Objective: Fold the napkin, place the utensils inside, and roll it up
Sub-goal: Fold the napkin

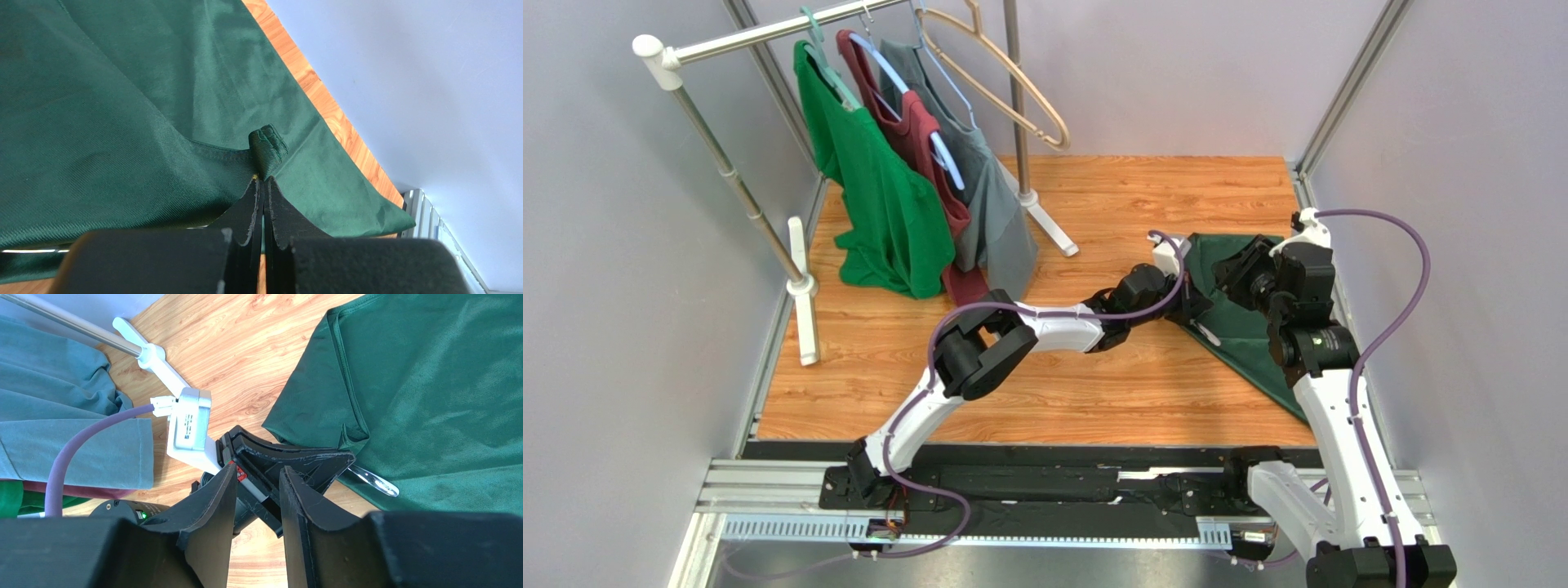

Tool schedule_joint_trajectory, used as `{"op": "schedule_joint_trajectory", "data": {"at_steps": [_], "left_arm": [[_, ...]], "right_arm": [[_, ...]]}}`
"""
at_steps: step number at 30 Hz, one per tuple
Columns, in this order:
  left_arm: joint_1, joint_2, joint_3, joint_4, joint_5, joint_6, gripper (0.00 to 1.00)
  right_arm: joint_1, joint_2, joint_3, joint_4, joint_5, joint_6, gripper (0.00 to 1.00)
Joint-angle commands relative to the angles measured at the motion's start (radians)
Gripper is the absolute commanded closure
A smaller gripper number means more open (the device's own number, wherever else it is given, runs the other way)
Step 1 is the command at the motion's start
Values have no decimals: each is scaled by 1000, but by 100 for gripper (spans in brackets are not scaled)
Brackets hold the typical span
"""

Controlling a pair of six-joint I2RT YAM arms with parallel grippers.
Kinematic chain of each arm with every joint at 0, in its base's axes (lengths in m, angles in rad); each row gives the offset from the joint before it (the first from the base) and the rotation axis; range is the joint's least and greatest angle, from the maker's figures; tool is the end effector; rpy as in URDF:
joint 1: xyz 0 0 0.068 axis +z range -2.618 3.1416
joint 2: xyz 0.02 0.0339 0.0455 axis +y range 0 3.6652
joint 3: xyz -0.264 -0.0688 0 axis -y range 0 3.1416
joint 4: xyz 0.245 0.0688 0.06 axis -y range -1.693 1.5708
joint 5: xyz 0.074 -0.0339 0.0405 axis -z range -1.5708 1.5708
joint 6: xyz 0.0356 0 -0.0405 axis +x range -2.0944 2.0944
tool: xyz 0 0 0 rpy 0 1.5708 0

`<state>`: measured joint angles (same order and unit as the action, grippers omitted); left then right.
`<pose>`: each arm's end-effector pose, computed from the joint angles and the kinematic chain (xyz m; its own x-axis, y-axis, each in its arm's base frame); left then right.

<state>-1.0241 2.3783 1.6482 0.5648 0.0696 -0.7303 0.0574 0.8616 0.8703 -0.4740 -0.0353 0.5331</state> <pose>0.2793 -0.4637 0.1593 -0.6560 -0.2022 -0.7272 0.6044 0.4365 -0.6665 0.1901 0.0122 0.3268 -0.4309 0.4840 -0.7616 0.1512 0.8708 0.4678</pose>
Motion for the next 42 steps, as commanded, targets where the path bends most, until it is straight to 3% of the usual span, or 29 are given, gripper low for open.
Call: {"op": "schedule_joint_trajectory", "data": {"at_steps": [1, 10, 35, 36, 37, 39, 40, 42], "left_arm": [[-24, 18, 74, 21, 19, -7, 100], [-44, 65, 139, -11, 44, -26, 100], [-70, 101, 142, -16, 102, -101, 99], [-73, 101, 137, -16, 105, -104, 94], [-73, 99, 136, -17, 107, -107, 74], [-77, 101, 140, -23, 116, -101, 61], [-77, 98, 142, -26, 116, -98, 47], [-77, 88, 144, -26, 121, -84, 34]], "right_arm": [[-5, -32, -5, 26, 3, -10, 64], [-5, -52, -5, 15, 0, -7, 64], [-4, -62, -8, 3, -9, -2, 64], [-5, -62, -8, 2, -6, -2, 63], [-5, -64, -8, 0, 0, -1, 63], [-4, -64, -8, -2, 3, -1, 63], [-2, -62, -8, -3, 5, -2, 63], [-5, -64, -7, -8, 8, -4, 63]]}}
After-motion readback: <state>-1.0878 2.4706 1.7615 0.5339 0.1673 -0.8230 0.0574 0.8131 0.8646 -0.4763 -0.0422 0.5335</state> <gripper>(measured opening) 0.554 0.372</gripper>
